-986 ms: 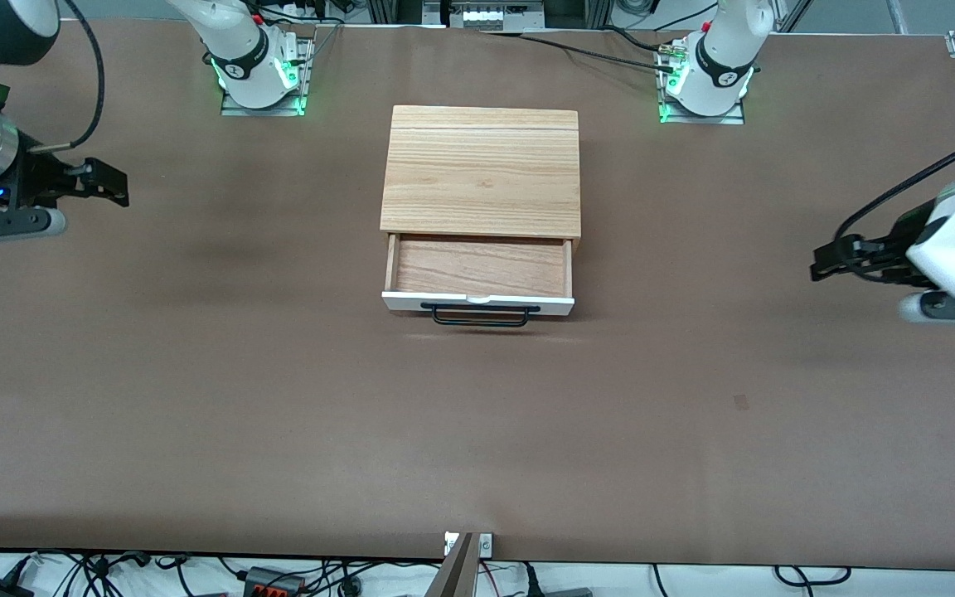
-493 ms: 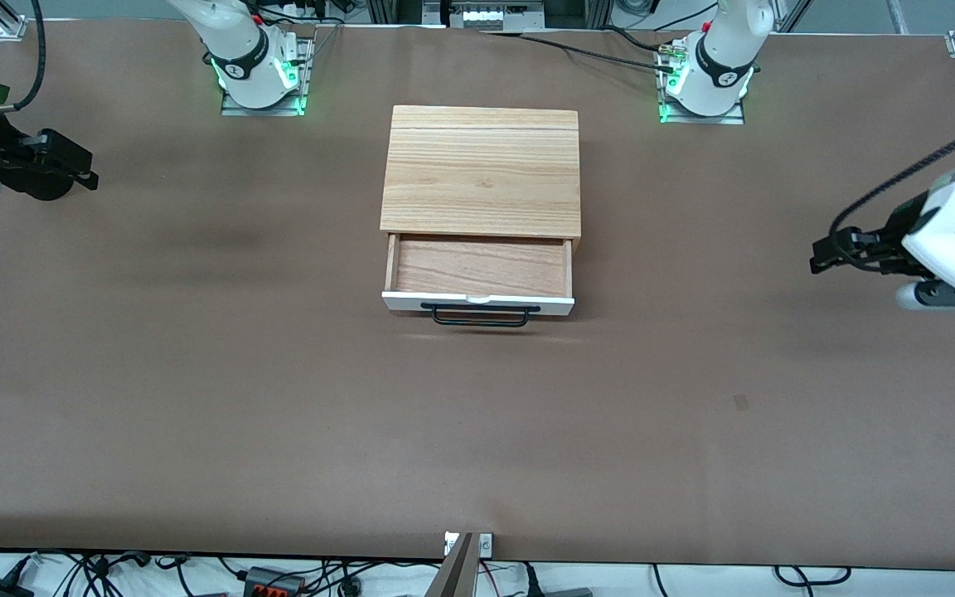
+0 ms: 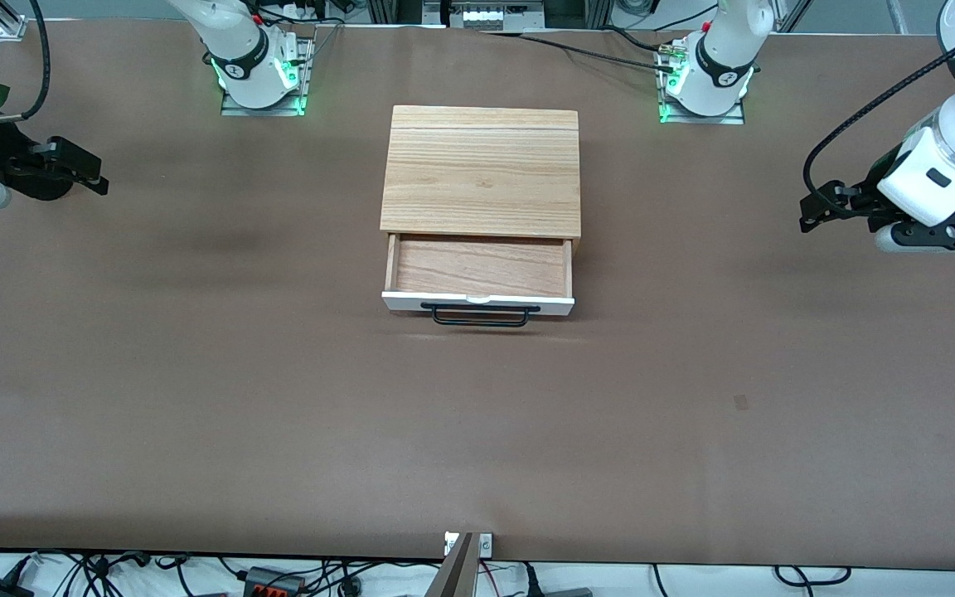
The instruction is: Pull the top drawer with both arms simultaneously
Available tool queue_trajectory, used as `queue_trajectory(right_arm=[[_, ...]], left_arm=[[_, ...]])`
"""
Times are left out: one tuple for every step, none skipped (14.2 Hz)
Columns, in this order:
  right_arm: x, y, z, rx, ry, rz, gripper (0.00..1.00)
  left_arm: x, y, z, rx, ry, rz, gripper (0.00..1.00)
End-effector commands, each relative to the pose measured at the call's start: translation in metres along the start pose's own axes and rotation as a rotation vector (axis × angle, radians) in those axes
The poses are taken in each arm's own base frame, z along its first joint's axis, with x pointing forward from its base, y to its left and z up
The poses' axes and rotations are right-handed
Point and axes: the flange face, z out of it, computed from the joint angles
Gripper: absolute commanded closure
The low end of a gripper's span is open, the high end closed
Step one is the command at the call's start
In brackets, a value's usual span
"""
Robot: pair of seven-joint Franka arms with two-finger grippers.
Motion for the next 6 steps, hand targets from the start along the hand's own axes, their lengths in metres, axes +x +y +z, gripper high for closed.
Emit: queue_trajectory(right_arm=[[0.0008, -0.0036, -0.0063, -0.005, 0.005, 0.010, 0.00], [0.0008, -0.0036, -0.0063, -0.005, 0.005, 0.016, 0.00], [0.0013, -0.0039, -0.0063, -0.002, 0.005, 0.042, 0.00], [0.0012, -0.0030, -0.0063, -0.003, 0.005, 0.074, 0.00], [0.0012, -0.0029, -0.0063, -0.003, 0.005, 0.080, 0.00], [0.0012, -0.0029, -0.0056, -0.003, 0.003, 0.079, 0.00]], left_arm=[[-0.0024, -0.0023, 0.0000, 0.016, 0.031, 0.013, 0.00], [-0.0008, -0.0024, 0.0001, 0.015, 0.033, 0.019, 0.00], [-0.0006, -0.0015, -0.0003, 0.015, 0.031, 0.028, 0.00], [-0.0009, -0.0023, 0.0007, 0.014, 0.027, 0.026, 0.00], [0.0001, -0.0023, 0.0015, 0.013, 0.027, 0.026, 0.00], [0.0008, -0.0024, 0.0025, 0.013, 0.024, 0.026, 0.00]])
